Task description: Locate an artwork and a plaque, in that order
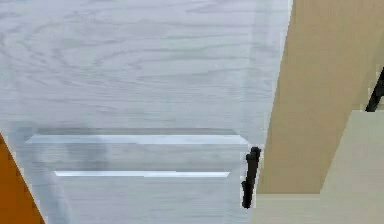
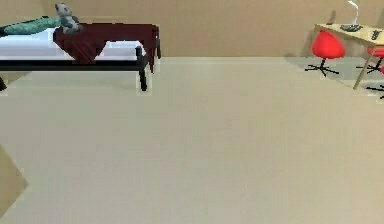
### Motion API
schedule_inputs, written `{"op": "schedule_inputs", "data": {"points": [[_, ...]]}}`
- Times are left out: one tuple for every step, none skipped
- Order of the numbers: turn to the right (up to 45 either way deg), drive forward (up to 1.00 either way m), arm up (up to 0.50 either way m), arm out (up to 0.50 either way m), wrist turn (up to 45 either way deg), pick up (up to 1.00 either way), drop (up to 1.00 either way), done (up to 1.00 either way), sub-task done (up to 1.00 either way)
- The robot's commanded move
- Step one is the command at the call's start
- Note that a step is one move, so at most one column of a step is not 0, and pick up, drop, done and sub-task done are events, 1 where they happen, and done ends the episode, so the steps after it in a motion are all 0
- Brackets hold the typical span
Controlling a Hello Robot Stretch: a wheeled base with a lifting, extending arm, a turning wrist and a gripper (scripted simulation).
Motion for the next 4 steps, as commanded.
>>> {"op": "schedule_inputs", "data": {"points": [[-45.0,0.00,0.00,0.00,0.0,0.00,0.00,0.00,0.00],[-21.0,0.00,0.00,0.00,0.0,0.00,0.00,0.00,0.00],[0.0,0.80,0.00,0.00,0.0,0.00,0.00,0.00,0.00],[45.0,0.00,0.00,0.00,0.0,0.00,0.00,0.00,0.00]]}}
